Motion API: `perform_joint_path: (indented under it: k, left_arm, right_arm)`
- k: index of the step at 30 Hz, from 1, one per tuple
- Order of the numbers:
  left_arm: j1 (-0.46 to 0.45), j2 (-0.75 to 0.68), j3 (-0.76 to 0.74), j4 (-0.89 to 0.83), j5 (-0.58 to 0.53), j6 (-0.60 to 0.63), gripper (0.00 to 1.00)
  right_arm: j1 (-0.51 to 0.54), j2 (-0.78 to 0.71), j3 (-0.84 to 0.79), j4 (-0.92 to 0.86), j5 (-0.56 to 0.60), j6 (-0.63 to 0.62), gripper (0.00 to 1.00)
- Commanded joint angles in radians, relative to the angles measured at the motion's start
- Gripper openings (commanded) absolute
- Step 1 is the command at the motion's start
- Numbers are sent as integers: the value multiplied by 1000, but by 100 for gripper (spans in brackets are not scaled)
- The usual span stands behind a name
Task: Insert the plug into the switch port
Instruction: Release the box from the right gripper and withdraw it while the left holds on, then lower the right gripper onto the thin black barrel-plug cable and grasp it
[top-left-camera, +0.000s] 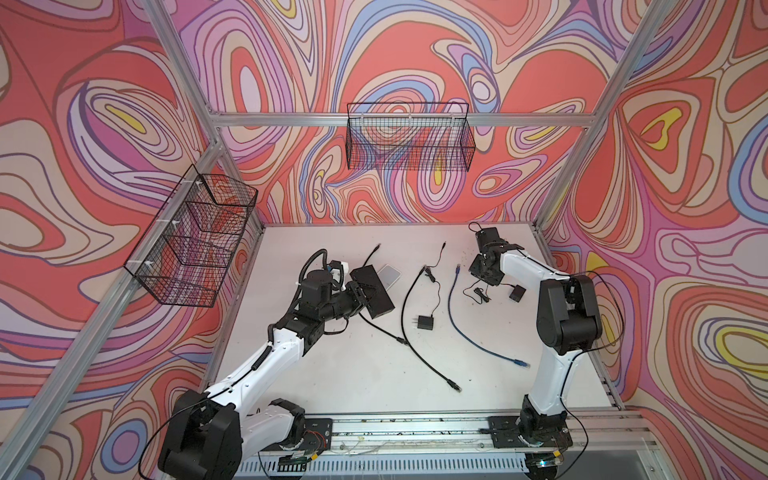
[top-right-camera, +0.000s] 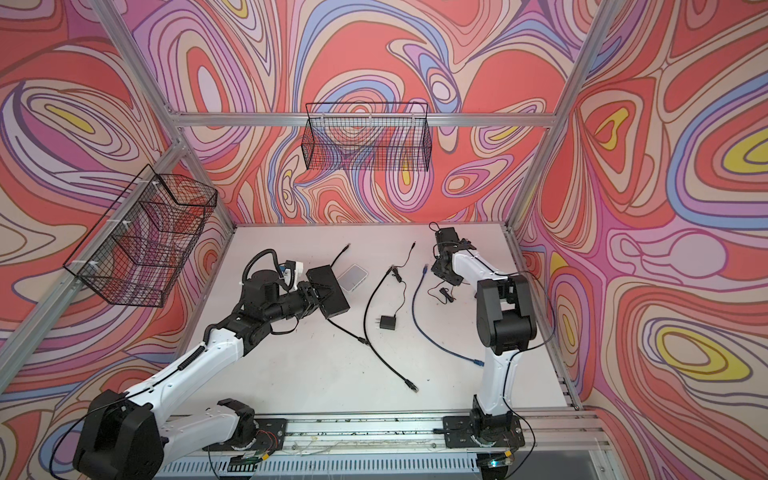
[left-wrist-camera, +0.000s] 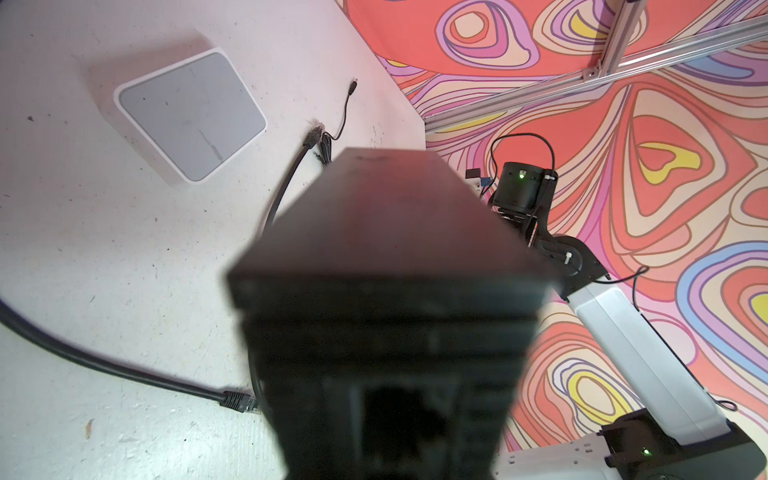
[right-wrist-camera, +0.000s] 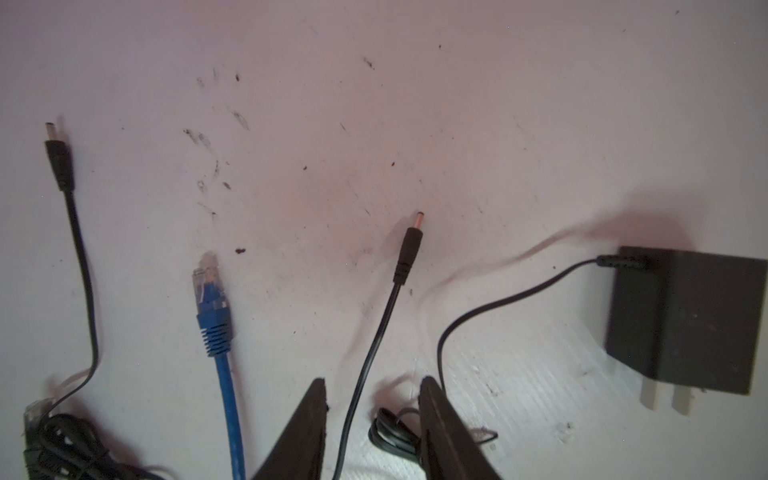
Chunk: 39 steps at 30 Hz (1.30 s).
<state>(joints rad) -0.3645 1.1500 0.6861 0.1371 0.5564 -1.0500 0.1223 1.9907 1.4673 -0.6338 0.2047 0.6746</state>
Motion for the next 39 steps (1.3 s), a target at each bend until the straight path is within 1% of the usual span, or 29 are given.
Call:
perform_joint_path:
  k: [1,4,20,39]
  left_arm:
    - [8,2,16,30,0,17,7]
    - [10,8,24,22,-1,28,7]
    - [12,48,44,33,22,36,7]
    - [22,30,24,25,15,41,7]
  right_arm:
    - [-14,42,54,-30,19,-11,38]
    - [-15,66,74,-41,21,3,38]
    - [-32,113,45,0,27,29,35]
    - [-65,151,68,33,-30,2,30]
